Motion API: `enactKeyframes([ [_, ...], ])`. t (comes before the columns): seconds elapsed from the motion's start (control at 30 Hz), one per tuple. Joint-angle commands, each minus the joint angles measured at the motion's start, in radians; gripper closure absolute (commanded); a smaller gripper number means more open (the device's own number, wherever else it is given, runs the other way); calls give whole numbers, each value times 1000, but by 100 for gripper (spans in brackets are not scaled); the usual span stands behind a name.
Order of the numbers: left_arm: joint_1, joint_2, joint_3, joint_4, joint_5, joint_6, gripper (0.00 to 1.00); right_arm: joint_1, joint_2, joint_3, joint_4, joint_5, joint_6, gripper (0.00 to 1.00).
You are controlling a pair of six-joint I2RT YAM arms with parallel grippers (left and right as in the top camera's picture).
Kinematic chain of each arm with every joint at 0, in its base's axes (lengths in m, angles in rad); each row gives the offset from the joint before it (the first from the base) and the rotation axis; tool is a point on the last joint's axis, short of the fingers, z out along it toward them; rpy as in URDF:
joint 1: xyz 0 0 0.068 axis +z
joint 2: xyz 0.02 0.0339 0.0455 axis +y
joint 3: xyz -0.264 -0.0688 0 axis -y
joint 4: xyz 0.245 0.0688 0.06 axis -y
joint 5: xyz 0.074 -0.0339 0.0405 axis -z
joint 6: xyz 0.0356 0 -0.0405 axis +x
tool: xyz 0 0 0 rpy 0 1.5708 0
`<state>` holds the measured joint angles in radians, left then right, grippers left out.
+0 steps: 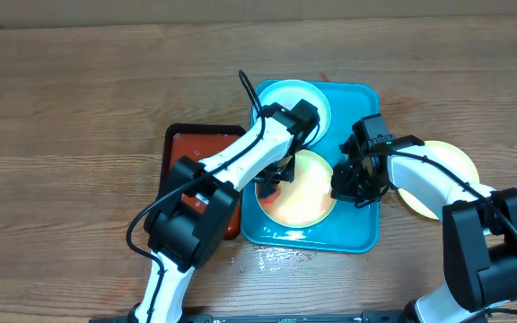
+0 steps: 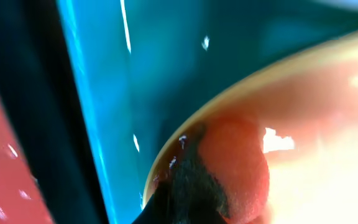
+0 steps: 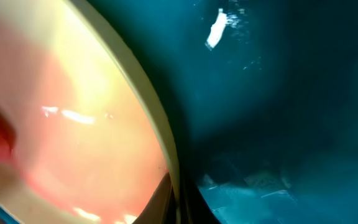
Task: Clean dirty plates on tray and stack at the side
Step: 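Carry the sponge to the yellow plate and scrub it with the left gripper, then scrub the yellow plate with the sponge while the right gripper holds its rim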
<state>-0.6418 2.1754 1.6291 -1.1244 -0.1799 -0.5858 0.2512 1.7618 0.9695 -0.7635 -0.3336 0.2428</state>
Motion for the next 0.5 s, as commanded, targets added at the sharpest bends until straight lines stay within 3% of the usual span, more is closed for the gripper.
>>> enactKeyframes([
  [0.0, 41, 35, 5, 62, -207, 18, 96, -10, 16, -6, -20, 74, -7, 96],
  [0.1, 40, 35, 4, 134, 34, 88, 96, -9, 16, -6, -19, 77, -7, 96],
  [0.27, 34, 38, -8, 249, 434, 96, 96, -9, 16, -6, -19, 78, -7, 96],
  [0.47, 12, 61, -39, 403, 689, 87, 95, -9, 16, -6, -19, 77, -7, 96],
])
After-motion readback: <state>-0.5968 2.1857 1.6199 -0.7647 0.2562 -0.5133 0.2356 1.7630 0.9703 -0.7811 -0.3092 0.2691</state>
